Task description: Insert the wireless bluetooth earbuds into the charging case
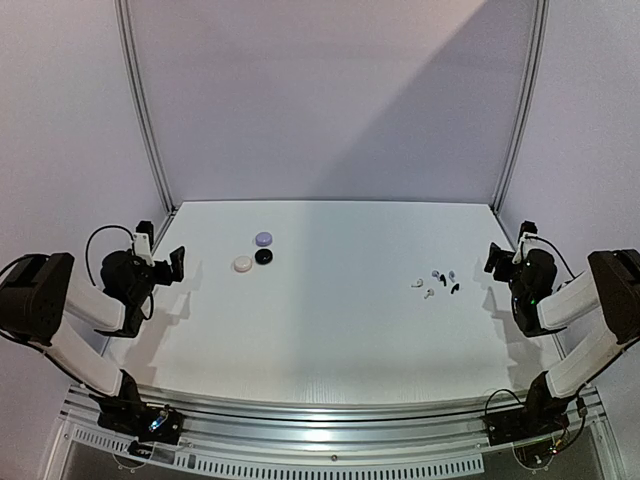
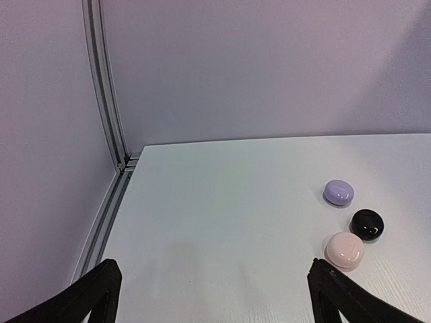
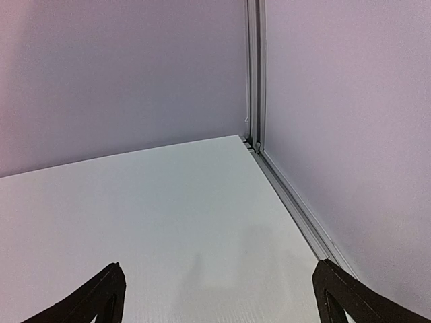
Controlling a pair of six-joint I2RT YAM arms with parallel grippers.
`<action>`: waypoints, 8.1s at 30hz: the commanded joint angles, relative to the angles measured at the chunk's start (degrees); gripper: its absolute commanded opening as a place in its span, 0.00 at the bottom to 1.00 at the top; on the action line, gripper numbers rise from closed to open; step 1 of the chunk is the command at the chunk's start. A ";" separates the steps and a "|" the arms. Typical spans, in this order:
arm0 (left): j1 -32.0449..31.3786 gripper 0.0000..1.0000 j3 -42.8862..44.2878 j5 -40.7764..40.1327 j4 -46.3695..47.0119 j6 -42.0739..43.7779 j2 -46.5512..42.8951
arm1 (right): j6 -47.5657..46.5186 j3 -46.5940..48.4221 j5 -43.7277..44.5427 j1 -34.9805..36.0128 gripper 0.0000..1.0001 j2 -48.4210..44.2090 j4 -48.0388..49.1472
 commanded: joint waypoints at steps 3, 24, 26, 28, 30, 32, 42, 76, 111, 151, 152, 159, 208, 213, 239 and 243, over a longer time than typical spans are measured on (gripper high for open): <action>-0.71 0.99 0.71 -0.50 1.38 0.63 1.06 | 1.47 2.18 5.15 -0.26 0.99 -1.24 -4.26; -9.70 0.99 63.72 18.82 -94.37 16.99 8.73 | 17.37 27.69 -12.83 1.45 0.91 -15.11 -49.23; -13.11 0.99 69.92 15.90 -98.94 16.30 13.00 | 17.59 32.90 -9.94 4.07 0.91 -13.07 -55.45; -16.83 0.99 75.78 12.55 -102.22 14.35 17.48 | 16.65 38.64 -7.02 7.02 0.91 -10.26 -62.22; -18.60 0.99 81.08 11.51 -104.99 11.97 22.22 | 16.30 43.79 -4.19 9.96 0.91 -7.75 -68.34; -19.55 0.99 85.95 10.69 -107.95 8.93 27.17 | 16.90 48.32 -2.60 12.34 0.91 -4.95 -72.75; -24.21 0.99 93.20 2.40 -108.36 1.92 40.73 | 19.56 58.20 0.07 21.67 0.96 4.09 -78.71; -24.93 0.71 91.87 0.20 -104.49 0.68 50.06 | 21.69 62.79 -1.48 25.27 0.96 11.10 -80.40; -27.84 0.31 61.30 18.67 -68.56 40.61 9.41 | 24.20 78.29 -34.42 34.59 0.82 17.34 -67.10; -33.77 0.84 50.13 16.69 -54.24 40.36 1.24 | 17.23 92.14 -41.51 42.99 0.07 32.40 -69.34; -33.20 0.97 50.36 19.12 -56.17 39.21 0.84 | 16.02 91.47 -41.73 42.92 0.04 31.84 -69.42; -26.05 0.99 58.68 52.60 -86.06 39.12 0.64 | -4.09 84.65 -47.07 42.61 0.00 23.28 -75.35; -32.34 0.00 61.89 57.14 -81.58 29.87 2.92 | -40.35 99.20 -40.20 48.31 0.00 23.63 -98.91; -31.58 0.00 58.48 58.05 -73.83 22.27 1.81 | -35.48 97.75 -36.65 48.37 0.55 23.27 -94.51; -29.85 0.00 43.54 56.63 -30.26 -9.04 -3.06 | -1.05 78.86 -61.04 41.67 0.39 16.35 -56.49; -29.94 0.00 43.53 56.08 -30.21 -9.00 -3.10 | -1.96 79.58 -61.39 42.17 0.34 16.72 -57.43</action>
